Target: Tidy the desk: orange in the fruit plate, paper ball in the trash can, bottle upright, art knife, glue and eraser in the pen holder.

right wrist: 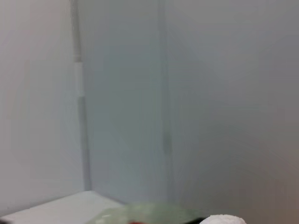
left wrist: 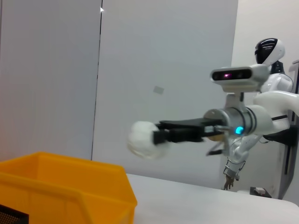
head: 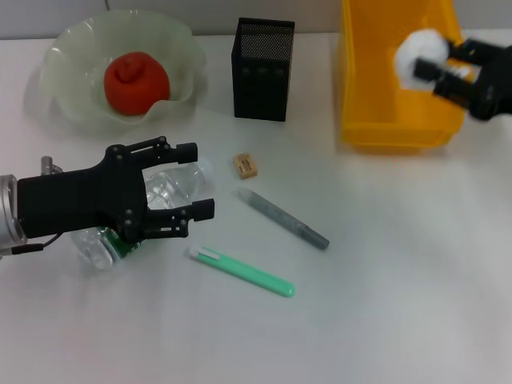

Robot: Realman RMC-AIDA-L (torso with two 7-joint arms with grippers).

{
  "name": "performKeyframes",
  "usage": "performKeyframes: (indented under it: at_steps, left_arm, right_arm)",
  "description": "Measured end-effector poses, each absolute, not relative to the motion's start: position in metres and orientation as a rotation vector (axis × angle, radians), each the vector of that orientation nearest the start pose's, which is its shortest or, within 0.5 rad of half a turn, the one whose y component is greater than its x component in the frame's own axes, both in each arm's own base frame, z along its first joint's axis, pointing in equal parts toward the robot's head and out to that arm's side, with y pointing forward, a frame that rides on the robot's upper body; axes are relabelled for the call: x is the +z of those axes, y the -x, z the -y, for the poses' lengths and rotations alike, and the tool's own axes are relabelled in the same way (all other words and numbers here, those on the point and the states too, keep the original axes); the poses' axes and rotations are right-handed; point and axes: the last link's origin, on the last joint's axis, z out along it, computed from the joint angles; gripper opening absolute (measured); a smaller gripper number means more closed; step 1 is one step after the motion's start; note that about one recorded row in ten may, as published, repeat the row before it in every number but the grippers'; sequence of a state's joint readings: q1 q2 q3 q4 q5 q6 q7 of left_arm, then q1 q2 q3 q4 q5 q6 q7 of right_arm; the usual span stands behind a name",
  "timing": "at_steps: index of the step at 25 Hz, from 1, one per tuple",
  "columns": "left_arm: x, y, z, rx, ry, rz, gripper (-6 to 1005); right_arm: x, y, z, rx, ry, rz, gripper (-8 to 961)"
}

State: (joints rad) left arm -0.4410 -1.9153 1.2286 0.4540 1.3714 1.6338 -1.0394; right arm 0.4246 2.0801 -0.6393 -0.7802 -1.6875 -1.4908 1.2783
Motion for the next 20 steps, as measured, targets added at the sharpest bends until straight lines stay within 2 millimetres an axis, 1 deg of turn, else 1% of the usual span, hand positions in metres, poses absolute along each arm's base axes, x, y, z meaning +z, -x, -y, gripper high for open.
performKeyframes:
  at_steps: [4, 10, 17, 20]
  left_arm:
    - [0.007, 0.265, -0.296, -0.962, 2.778, 0.279, 831]
    - [0.006, 0.265, -0.295, -0.966, 2.781, 0.278, 831]
    - [0.005, 0.265, -0.295, -0.966, 2.783, 0.278, 831]
    - [0.005, 0.265, -0.295, -0.966, 2.783, 0.283, 831]
  right_arm:
    - [0.062, -0.272, -0.361, 0.83, 2.255, -0.494, 450]
    - [0.057, -0.27, -0.388, 0.756, 2.18, -0.537, 465]
    - [0.058, -0.272, -0.394, 0.73, 2.15, -0.551, 482]
    - [0.06, -0.274, -0.394, 0.733, 2.139, -0.554, 609]
